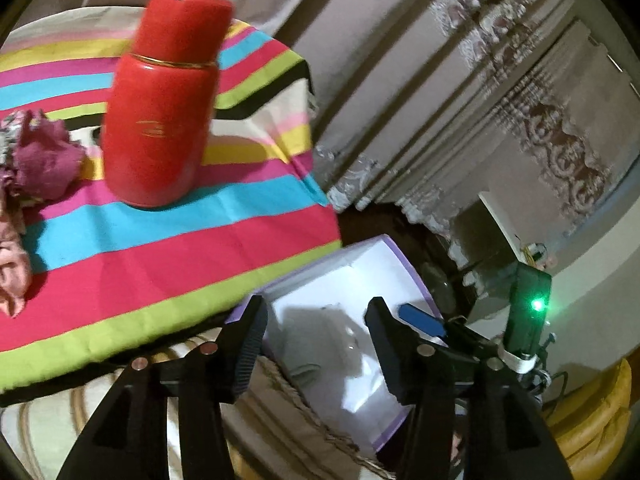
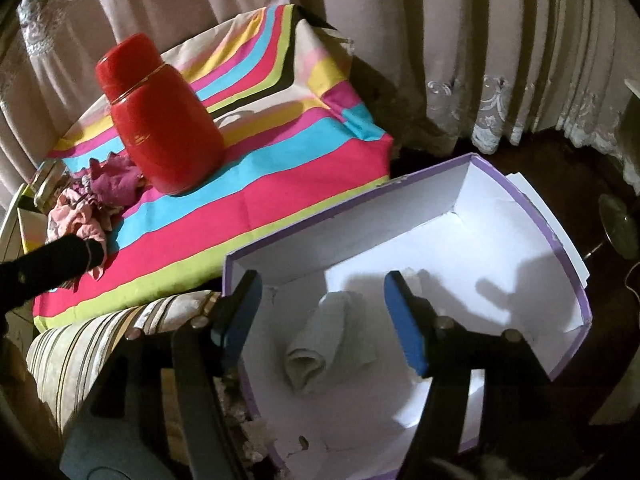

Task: Organize soft objects
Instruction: 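Move both tools back over the pile of soft items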

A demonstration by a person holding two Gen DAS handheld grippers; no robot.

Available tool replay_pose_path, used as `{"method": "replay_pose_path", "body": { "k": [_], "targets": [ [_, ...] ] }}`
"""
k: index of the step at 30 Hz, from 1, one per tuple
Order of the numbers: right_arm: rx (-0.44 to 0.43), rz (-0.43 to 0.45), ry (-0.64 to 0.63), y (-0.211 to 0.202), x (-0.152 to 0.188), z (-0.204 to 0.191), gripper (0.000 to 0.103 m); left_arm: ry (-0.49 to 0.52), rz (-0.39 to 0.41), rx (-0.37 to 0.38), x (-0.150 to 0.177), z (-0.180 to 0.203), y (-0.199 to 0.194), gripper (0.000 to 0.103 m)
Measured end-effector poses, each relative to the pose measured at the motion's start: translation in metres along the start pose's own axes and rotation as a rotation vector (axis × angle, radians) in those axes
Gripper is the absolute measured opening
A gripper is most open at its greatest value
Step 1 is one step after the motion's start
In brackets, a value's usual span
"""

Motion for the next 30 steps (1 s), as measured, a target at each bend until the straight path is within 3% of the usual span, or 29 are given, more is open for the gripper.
{"method": "replay_pose_path", "body": {
  "k": [6, 11, 19, 24, 30],
  "targets": [
    [-0.014, -0.003, -0.047, -0.003, -0.003, -0.024, 0.067, -0.008, 0.073, -0.086, -0.016, -0.033, -0.025, 0.054],
    [-0.041, -0.011, -0.105, -0.003, -0.006, -0.056, 0.067, -0.051, 0.178, -0.199, -0.035, -0.082, -0.065, 0.054],
    [-0.095, -0.030, -0.205, 0.006, -0.012, -0.118, 0.067, -0.346, 0.378, -0.291, -0.046, -0.204, -0.145, 0.054],
    [-0.120, -0.044, -0.264, 0.015, -0.017, -0.156, 0.067, -0.489, 0.454, -0.302, -0.038, -0.258, -0.174, 0.054],
    [-0.152, -0.053, -0.340, 0.027, -0.022, -0.201, 0.068, -0.645, 0.474, -0.205, -0.025, -0.311, -0.179, 0.053]
  ]
}}
Point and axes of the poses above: each gripper's, at about its wrist camera, not at the fingertips, and y roughly the way its jaws point, z to its right, x to its underside, the point moved 6 cm from there along y, roughly the way its jaws point, and after that the axes turned 1 degree about -z, right-handed, at the moved point
